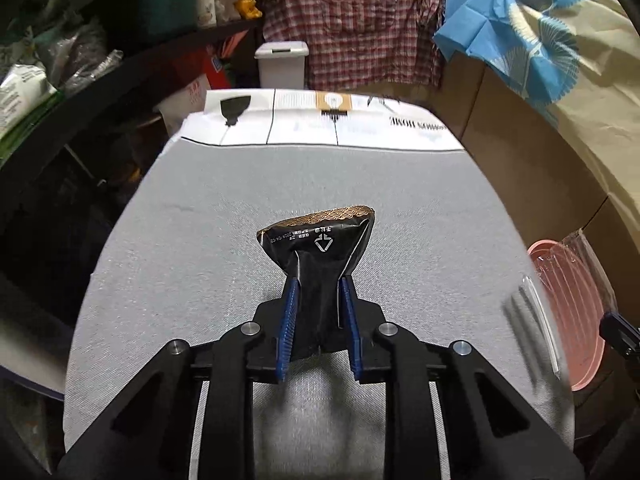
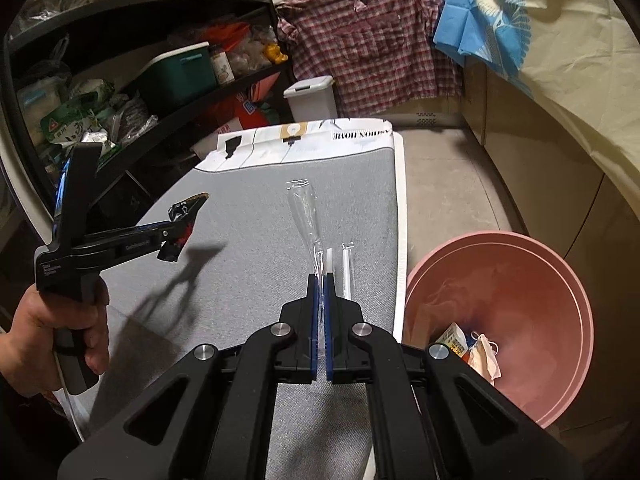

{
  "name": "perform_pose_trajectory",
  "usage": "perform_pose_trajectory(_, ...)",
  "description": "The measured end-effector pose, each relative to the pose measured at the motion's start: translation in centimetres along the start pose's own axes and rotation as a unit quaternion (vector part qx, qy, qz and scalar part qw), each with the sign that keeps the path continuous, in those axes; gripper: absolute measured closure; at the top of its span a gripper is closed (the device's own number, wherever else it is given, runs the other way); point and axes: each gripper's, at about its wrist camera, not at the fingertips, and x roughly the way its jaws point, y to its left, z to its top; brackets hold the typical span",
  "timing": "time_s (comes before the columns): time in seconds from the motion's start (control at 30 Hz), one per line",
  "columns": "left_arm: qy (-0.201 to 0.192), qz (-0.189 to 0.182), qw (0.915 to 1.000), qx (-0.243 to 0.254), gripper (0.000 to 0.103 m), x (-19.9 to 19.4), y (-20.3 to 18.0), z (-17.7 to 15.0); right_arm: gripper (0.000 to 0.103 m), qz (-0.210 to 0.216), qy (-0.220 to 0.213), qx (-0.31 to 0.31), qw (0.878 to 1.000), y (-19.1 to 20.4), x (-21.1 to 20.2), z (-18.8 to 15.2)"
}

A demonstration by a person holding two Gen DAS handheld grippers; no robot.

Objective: Collect trash
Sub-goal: 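Grasp the clear straws with the right tool while the left tool grasps the black pouch, then carry the black pouch and clear straws in both tools over the pink bin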

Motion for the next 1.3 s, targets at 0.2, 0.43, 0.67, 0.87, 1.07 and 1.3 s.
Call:
perform_pose_trajectory(0.2,-0.020,-0.007,0.9998,-0.006,0.081,-2.4,-0.4,0.1,0.100,0.000,-0.019,0.002,1.000,0.0,-1.7,-0.1)
perform_pose_trajectory(0.43,-0.043,-0.013,0.9990,-0.005,0.081,-5.0,-1.4,0.1,0.100,0.000,-0.036,-0.001,0.999,0.1,-3.5,-0.2)
perform_pose_trajectory(0.67,-0.052,-0.025,0.9983,-0.012,0.081,-6.7,-2.3,-0.4,0.100,0.001,-0.058,0.000,0.998,-0.1,-5.8,1.1)
perform_pose_trajectory(0.87,-0.064,-0.031,0.9974,0.009,0.081,-7.9,-3.8,-0.7,0.100,-0.011,-0.079,0.005,0.997,-1.2,-7.8,1.9)
perform_pose_trajectory(1.07,-0.073,-0.058,0.9953,0.025,0.081,-8.4,-5.8,-0.4,0.100,-0.037,-0.101,0.015,0.994,-3.2,-9.9,2.3)
perform_pose_trajectory(1.3,-0.073,-0.105,0.9910,0.040,0.081,-7.9,-8.9,-0.1,0.100,-0.071,-0.111,0.035,0.991,-6.1,-10.9,2.0)
